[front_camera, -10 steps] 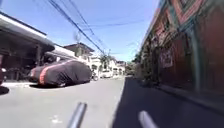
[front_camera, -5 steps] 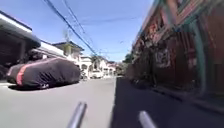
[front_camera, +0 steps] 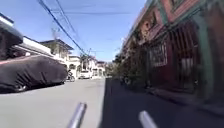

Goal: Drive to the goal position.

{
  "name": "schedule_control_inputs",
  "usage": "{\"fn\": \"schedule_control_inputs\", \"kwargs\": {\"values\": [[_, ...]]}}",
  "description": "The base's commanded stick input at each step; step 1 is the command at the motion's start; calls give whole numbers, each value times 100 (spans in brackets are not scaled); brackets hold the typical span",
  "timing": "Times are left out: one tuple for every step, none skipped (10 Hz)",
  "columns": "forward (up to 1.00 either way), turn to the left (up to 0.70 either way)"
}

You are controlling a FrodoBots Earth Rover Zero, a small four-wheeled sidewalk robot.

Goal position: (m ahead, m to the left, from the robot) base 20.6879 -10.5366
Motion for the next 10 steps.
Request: {"fn": "schedule_control_inputs", "kwargs": {"values": [[100,4],[100,1],[100,1],[100,0],[100,0],[100,0],[100,0],[100,0],[100,0],[100,0]]}}
